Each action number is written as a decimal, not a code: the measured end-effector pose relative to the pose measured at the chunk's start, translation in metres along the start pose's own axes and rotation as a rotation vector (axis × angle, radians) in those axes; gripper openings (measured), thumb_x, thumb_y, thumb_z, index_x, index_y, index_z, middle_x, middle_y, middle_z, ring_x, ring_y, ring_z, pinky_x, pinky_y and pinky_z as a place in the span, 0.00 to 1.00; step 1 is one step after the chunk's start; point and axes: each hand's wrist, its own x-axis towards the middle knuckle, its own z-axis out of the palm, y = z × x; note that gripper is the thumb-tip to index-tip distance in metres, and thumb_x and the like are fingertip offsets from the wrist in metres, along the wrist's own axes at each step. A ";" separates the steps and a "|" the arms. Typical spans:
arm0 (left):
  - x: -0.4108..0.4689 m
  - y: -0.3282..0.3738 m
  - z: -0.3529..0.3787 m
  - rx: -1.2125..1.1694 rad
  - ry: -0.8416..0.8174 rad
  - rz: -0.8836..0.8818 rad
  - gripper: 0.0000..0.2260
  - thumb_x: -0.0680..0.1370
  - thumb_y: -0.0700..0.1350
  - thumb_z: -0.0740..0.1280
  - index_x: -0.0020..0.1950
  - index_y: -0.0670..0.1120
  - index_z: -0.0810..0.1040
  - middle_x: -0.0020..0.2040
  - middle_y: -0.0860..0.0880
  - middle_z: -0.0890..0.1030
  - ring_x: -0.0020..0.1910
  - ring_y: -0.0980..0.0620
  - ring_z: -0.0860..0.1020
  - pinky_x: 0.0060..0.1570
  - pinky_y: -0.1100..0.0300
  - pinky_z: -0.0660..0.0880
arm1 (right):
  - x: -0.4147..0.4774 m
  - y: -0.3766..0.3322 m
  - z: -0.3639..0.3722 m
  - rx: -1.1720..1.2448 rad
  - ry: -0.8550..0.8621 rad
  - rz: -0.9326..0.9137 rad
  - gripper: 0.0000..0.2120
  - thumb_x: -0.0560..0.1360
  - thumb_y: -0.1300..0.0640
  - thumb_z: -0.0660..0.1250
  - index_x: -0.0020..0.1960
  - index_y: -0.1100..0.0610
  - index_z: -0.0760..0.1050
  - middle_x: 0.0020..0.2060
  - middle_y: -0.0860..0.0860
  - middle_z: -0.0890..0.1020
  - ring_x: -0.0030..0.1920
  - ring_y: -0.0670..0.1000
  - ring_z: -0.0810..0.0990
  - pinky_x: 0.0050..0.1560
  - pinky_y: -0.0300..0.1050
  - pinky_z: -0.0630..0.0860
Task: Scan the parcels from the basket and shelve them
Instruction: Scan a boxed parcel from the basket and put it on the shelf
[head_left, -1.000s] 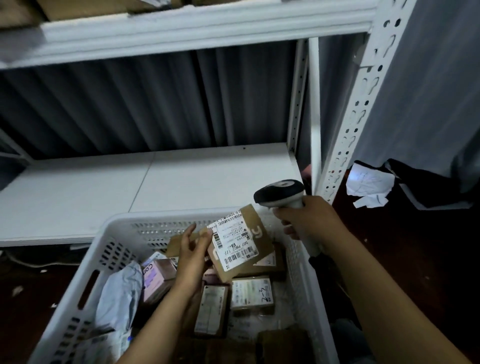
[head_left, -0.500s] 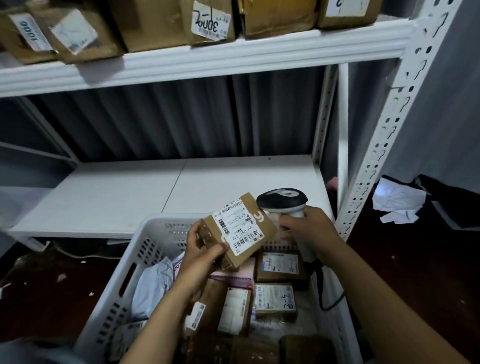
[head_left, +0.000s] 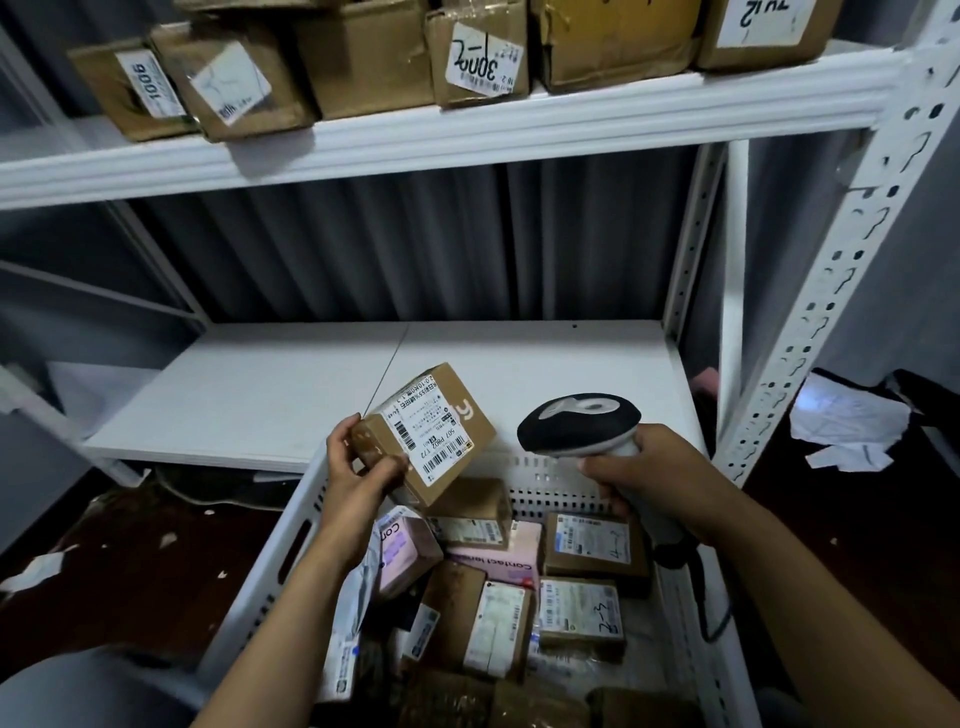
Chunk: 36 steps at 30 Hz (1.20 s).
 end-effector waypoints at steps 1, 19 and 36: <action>0.001 -0.001 -0.001 0.009 0.001 -0.004 0.27 0.76 0.34 0.67 0.66 0.60 0.64 0.56 0.54 0.77 0.55 0.49 0.79 0.50 0.49 0.78 | 0.000 -0.001 0.000 -0.011 0.003 0.000 0.10 0.73 0.60 0.71 0.35 0.59 0.76 0.25 0.52 0.78 0.25 0.49 0.75 0.33 0.47 0.74; -0.011 0.016 0.000 -0.032 -0.031 -0.016 0.22 0.76 0.43 0.69 0.66 0.58 0.64 0.64 0.46 0.76 0.54 0.50 0.80 0.45 0.56 0.78 | -0.006 -0.019 0.006 -0.034 0.067 -0.015 0.09 0.74 0.60 0.71 0.36 0.60 0.75 0.23 0.50 0.78 0.24 0.48 0.76 0.29 0.41 0.74; -0.071 0.169 -0.027 -0.302 -0.071 0.146 0.18 0.79 0.47 0.66 0.67 0.56 0.66 0.57 0.54 0.79 0.50 0.56 0.80 0.38 0.59 0.79 | -0.038 -0.156 0.117 0.265 0.623 -0.271 0.08 0.72 0.57 0.72 0.47 0.61 0.79 0.32 0.55 0.83 0.28 0.47 0.81 0.26 0.32 0.72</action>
